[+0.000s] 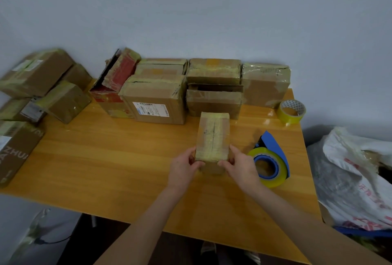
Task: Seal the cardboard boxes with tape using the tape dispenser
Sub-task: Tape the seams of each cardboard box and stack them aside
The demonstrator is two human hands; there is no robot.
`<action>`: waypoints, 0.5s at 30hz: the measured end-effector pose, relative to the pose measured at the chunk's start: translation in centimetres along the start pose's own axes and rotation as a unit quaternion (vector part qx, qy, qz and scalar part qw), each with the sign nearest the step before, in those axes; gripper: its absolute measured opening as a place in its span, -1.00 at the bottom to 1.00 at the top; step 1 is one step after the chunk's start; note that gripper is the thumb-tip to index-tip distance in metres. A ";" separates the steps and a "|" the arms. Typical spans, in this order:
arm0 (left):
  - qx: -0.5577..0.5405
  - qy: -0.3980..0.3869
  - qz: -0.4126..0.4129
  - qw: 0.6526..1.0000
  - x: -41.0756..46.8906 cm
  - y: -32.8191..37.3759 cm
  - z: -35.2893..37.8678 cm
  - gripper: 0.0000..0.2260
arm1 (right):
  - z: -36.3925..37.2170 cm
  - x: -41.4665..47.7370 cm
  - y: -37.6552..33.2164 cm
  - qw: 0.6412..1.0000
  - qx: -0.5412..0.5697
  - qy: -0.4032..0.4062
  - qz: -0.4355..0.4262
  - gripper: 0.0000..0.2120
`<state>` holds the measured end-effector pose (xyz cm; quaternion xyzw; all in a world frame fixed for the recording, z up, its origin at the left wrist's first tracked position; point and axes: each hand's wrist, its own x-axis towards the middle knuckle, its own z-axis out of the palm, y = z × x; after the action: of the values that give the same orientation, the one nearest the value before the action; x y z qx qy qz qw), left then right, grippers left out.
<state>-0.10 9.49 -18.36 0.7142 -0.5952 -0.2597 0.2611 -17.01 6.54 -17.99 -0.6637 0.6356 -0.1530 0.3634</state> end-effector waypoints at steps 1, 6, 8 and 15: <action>0.002 -0.002 -0.010 1.000 0.0 -0.1 0.2 -0.59 | 0.1 0.0 0.0 1.000 -0.015 0.002 -0.002 -0.44; 0.049 -0.052 -0.064 0.995 0.9 -0.3 0.4 -0.49 | -0.6 0.3 0.0 0.999 -0.040 -0.033 0.013 -0.31; 0.018 -0.051 -0.077 0.996 1.5 0.0 0.4 -0.38 | -1.0 0.6 -0.3 0.999 -0.028 -0.030 0.004 -0.29; -0.067 -0.069 -0.094 0.991 1.9 1.3 1.8 -0.59 | -0.4 1.7 -0.3 0.998 -0.046 -0.039 0.020 -0.67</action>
<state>-1.90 7.32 -18.91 0.7285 -0.5234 -0.3705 0.2410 -16.82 4.74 -17.94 -0.6725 0.6402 -0.0906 0.3602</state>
